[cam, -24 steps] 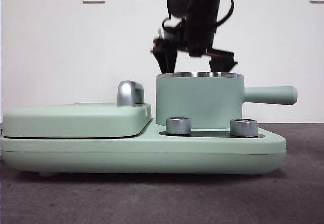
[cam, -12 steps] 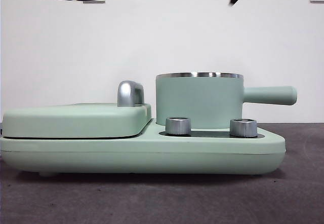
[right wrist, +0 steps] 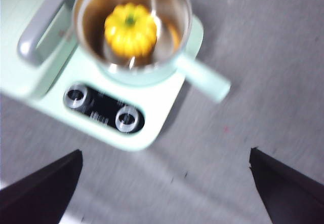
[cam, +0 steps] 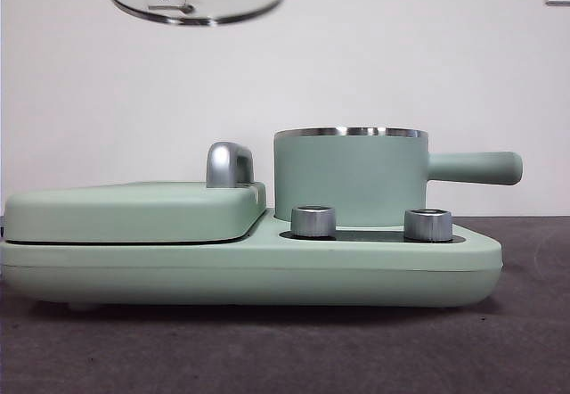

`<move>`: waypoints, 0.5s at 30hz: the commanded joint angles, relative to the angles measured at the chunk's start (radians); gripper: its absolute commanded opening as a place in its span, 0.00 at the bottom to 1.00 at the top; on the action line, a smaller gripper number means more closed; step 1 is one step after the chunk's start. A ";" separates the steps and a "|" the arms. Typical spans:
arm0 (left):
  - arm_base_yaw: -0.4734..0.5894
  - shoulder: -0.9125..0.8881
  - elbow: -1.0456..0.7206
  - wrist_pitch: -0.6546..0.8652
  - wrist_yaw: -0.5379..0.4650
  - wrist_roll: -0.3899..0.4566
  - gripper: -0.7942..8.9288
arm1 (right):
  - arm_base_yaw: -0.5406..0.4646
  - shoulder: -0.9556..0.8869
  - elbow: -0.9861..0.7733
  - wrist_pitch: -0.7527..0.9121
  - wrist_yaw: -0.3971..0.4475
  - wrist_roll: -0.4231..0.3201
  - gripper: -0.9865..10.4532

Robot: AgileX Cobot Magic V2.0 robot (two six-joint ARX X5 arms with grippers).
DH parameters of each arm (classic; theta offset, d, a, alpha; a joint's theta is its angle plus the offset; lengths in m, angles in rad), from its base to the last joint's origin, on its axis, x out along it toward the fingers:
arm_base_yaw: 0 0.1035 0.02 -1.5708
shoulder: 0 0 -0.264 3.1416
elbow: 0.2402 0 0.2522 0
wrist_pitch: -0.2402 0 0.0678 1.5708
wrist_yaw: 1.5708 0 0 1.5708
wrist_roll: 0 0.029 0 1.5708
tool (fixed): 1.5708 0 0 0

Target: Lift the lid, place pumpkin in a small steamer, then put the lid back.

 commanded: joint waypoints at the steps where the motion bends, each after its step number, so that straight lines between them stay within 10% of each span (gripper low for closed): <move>1: -0.025 0.045 0.017 0.058 0.007 0.075 0.10 | 0.011 -0.172 -0.134 0.092 -0.061 0.037 0.54; 15: -0.122 0.220 0.017 0.306 0.111 0.202 0.10 | 0.025 -0.715 -0.523 0.230 -0.245 0.079 0.54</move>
